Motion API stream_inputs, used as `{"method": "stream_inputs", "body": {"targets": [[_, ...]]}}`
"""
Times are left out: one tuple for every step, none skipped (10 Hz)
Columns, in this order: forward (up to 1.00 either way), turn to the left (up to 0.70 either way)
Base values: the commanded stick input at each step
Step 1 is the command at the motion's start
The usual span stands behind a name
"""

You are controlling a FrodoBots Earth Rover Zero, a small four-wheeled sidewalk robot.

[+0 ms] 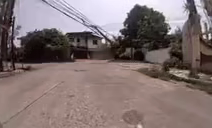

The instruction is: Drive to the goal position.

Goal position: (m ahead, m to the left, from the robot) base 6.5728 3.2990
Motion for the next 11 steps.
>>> {"method": "stream_inputs", "body": {"targets": [[1.00, 0.03], [1.00, 0.03], [1.00, 0.03], [1.00, 0.22], [1.00, 0.43], [1.00, 0.43], [1.00, 0.43], [1.00, 0.43], [1.00, 0.03], [1.00, 0.03], [1.00, 0.03]]}}
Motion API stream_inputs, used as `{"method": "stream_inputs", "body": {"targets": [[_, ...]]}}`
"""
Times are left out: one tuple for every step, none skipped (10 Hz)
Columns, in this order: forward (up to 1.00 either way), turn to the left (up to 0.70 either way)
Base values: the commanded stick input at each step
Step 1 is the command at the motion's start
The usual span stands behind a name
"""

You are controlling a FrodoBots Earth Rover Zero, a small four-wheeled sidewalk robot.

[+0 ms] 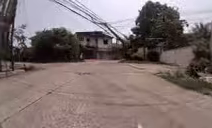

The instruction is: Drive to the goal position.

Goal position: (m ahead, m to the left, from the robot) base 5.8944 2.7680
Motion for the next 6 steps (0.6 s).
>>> {"method": "stream_inputs", "body": {"targets": [[1.00, 0.03], [1.00, 0.03], [1.00, 0.03], [1.00, 0.03], [1.00, 0.03], [1.00, 0.03]]}}
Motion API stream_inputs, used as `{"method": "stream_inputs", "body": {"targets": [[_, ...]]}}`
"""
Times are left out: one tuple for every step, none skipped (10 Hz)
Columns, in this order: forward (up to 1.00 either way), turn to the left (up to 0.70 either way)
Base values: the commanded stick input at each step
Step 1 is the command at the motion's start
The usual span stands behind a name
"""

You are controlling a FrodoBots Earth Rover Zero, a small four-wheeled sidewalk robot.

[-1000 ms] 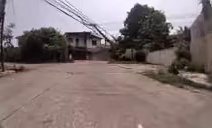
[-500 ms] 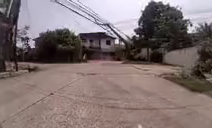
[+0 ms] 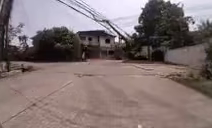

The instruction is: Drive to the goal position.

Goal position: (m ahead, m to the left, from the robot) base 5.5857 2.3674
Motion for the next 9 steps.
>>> {"method": "stream_inputs", "body": {"targets": [[1.00, 0.03], [1.00, 0.03], [1.00, 0.03], [1.00, 0.03], [1.00, 0.03], [1.00, 0.32], [1.00, 0.43], [1.00, 0.43], [1.00, 0.43]]}}
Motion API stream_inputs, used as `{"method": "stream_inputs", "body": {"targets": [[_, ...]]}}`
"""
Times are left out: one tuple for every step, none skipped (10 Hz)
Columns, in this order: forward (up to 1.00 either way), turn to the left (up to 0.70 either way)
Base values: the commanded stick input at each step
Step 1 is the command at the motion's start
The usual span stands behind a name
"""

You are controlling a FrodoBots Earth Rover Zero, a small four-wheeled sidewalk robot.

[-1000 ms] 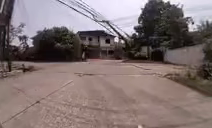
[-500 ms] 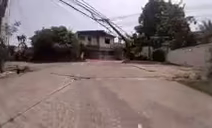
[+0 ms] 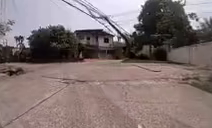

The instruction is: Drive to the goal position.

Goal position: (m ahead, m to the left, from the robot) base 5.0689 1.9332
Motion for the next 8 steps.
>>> {"method": "stream_inputs", "body": {"targets": [[1.00, 0.43], [1.00, 0.43], [1.00, 0.43], [1.00, 0.43], [1.00, 0.43], [1.00, 0.43], [1.00, 0.43], [1.00, 0.43]]}}
